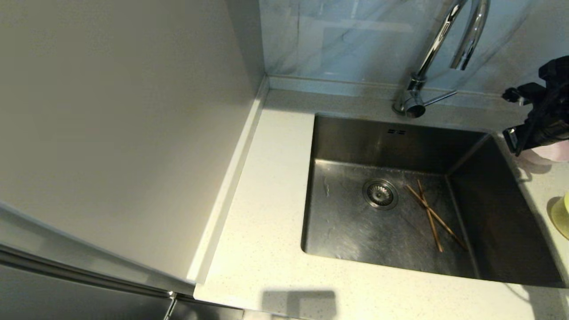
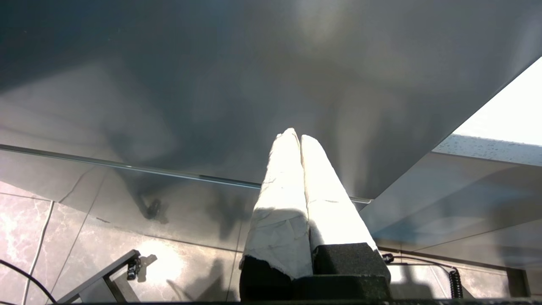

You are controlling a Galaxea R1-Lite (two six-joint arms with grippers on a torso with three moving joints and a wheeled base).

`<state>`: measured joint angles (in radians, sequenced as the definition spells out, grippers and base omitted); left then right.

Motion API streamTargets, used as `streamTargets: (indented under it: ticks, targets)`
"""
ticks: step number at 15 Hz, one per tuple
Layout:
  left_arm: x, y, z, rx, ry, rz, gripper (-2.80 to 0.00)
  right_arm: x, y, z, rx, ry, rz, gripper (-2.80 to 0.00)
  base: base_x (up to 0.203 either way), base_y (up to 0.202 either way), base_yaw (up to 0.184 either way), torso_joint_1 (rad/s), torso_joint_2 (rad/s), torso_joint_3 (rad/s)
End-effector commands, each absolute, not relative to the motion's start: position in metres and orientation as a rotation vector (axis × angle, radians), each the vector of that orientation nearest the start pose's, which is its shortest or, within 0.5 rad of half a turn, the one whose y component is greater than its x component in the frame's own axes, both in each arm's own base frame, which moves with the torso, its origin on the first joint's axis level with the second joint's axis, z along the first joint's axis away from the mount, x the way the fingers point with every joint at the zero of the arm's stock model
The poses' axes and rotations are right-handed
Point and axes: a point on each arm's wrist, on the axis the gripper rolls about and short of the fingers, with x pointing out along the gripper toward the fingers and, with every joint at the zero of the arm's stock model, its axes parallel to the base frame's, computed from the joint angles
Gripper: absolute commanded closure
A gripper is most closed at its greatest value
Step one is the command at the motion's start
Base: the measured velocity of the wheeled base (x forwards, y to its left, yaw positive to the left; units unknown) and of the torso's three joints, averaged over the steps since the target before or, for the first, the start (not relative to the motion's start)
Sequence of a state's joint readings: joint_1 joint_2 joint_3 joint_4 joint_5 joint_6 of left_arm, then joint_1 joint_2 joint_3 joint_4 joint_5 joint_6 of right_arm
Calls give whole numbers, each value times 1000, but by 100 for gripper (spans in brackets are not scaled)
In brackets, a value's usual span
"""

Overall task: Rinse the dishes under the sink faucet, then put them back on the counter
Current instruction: Put a bowl into the sink

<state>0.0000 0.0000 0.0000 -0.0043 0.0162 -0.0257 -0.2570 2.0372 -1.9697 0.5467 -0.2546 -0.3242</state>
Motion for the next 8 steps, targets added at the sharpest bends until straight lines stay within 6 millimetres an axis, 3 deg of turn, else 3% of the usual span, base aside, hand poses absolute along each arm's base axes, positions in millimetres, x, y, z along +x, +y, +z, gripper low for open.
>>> streamTargets:
  ticks: [1, 4, 8]
  targets:
    - [-23, 0, 76, -26, -8, 17, 0, 377, -75, 287, -332, 657, -324, 0, 0, 0, 0, 0, 0, 0]
    - [-23, 0, 76, -26, -8, 17, 0, 378, -23, 285, -379, 649, -192, 0, 0, 0, 0, 0, 0, 0]
    - [-23, 0, 76, -26, -8, 17, 0, 376, 22, 247, -446, 772, -98, 0, 0, 0, 0, 0, 0, 0]
